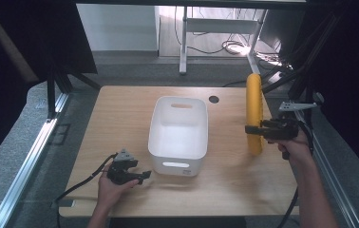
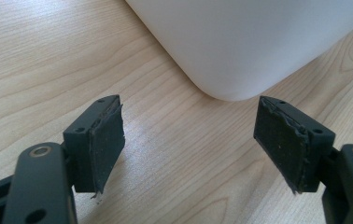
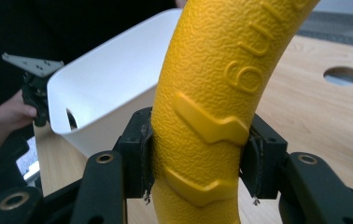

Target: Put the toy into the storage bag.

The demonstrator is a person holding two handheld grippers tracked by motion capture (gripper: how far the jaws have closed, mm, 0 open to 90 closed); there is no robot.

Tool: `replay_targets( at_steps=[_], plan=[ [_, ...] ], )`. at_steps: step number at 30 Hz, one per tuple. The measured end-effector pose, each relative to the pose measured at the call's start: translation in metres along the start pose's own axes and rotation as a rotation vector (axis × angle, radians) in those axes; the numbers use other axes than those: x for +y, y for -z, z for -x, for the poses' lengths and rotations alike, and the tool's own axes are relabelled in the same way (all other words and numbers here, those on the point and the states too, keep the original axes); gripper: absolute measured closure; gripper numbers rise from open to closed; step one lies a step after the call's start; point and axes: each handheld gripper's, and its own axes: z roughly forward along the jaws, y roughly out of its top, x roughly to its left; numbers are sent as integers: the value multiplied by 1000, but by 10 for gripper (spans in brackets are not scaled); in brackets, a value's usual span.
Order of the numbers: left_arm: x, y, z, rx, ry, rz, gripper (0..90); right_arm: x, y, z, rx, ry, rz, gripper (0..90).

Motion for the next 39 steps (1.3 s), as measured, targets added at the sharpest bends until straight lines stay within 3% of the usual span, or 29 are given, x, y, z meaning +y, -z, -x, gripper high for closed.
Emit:
replay_targets(
  at_steps=[17, 23, 29, 33, 34, 36, 39],
  plan=[
    [0, -1, 0, 2, -6, -3, 246, 4, -7, -11, 0, -11, 97, 515],
    [0, -1, 0, 0, -5, -3, 246, 5, -11, -20, -7, -11, 149, 515],
    [0, -1, 0, -2, -4, -5, 246, 4, -12, -24, -6, -47, 235, 513],
    [0, -1, 0, -1, 0, -2, 246, 4, -14, -29, -50, -46, 281, 513],
    [0, -2, 0, -1, 1, -2, 246, 3, -15, -32, -70, -42, 313, 513],
    [0, -2, 0, -2, -1, -3, 246, 3, -15, -33, -74, -44, 325, 513],
    [0, -2, 0, -4, -1, -3, 246, 3, -19, -43, -103, -60, 388, 513]
  ],
)
